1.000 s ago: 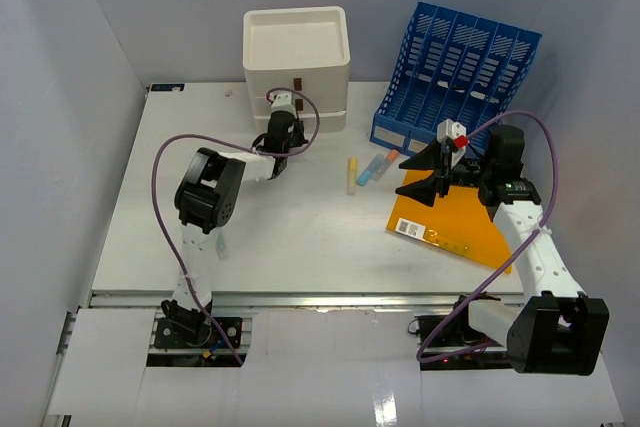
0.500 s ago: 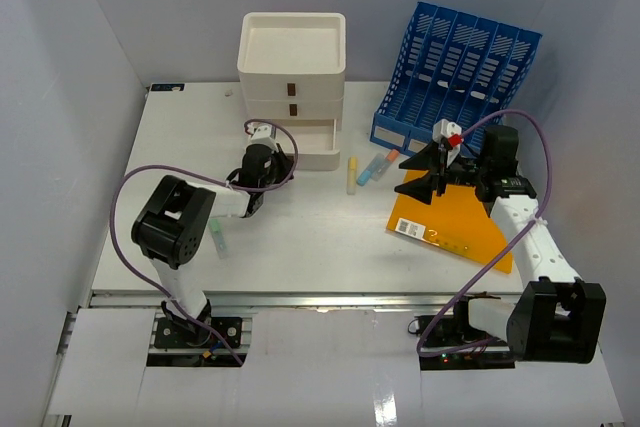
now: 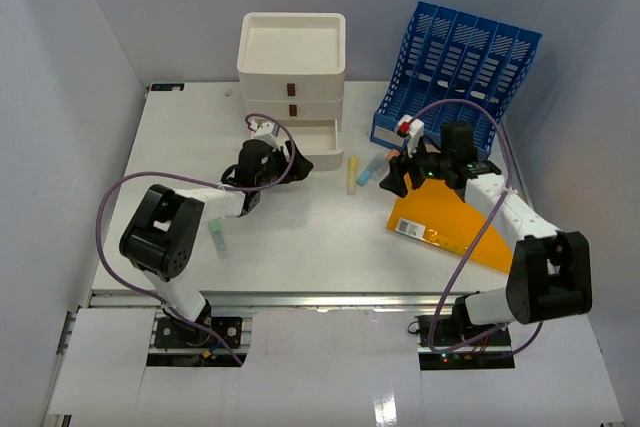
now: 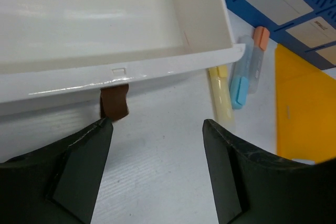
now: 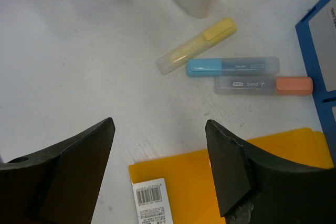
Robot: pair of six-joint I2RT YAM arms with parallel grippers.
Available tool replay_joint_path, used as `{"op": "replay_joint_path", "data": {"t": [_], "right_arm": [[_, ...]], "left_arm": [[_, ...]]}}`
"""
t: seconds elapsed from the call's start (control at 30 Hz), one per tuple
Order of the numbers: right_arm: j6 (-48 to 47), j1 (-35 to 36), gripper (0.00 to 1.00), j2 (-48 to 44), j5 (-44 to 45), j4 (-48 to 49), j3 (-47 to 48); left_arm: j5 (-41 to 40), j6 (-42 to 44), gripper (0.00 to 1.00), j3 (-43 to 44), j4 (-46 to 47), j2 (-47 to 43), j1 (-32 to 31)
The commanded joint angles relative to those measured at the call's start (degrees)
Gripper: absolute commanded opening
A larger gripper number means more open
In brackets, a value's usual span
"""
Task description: Organize the desk
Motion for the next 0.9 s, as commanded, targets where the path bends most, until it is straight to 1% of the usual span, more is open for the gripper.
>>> {"op": "replay_joint_path", "data": {"t": [0.0, 0.13, 0.23, 0.33, 0.4, 0.43, 0.5, 0.6, 0.63, 0.77, 0.87], "right_arm": [[8.2, 4.3, 0.78, 7.0, 21.2, -0.5, 7.3], [16.8, 6.1, 0.74, 13.3, 34.0, 1.2, 12.2], [20.9, 7.2, 0.74, 17.9, 43.2, 0.1, 16.3], [24.2, 7.7, 0.76, 21.2, 44.6, -0.3, 18.5], [26.0, 8.3, 0.77, 22.9, 45.4, 0.6, 19.2], [26.6, 8.8, 0.78, 23.6, 46.4, 0.8, 19.9], [27.6, 9.4, 0.78, 25.6, 47.4, 1.0, 21.1], [29.3, 10.4, 0.76, 28.9, 49.2, 0.7, 22.4], [29.6, 10.7, 0.76, 29.6, 50.0, 0.7, 22.7], [30.4, 11.5, 0.75, 31.7, 53.5, 0.6, 23.5], [30.8, 11.6, 0.74, 32.3, 55.3, 0.6, 23.3]], "left_arm": [[3.2, 2.0, 0.81, -4.1, -2.1, -12.4, 0.3], [3.6, 3.0, 0.82, -9.1, -6.0, -23.5, 0.8], [2.0, 4.6, 0.86, -11.1, -12.4, -34.2, 0.9], [0.1, 6.5, 0.93, -12.0, -18.9, -42.2, 1.2], [-0.8, 7.7, 0.98, -12.1, -22.6, -49.7, 1.3], [-1.1, 8.3, 0.98, -12.1, -24.2, -52.2, 1.3], [-1.4, 10.1, 0.98, -11.4, -30.6, -57.6, 1.4], [-1.8, 12.0, 0.98, -10.0, -35.9, -63.4, 1.4], [-1.9, 12.1, 0.98, -9.9, -37.0, -66.1, 1.5], [-1.8, 11.8, 0.98, -11.1, -40.1, -72.0, 1.4], [-2.2, 11.2, 0.98, -11.6, -41.6, -74.2, 1.4]]}}
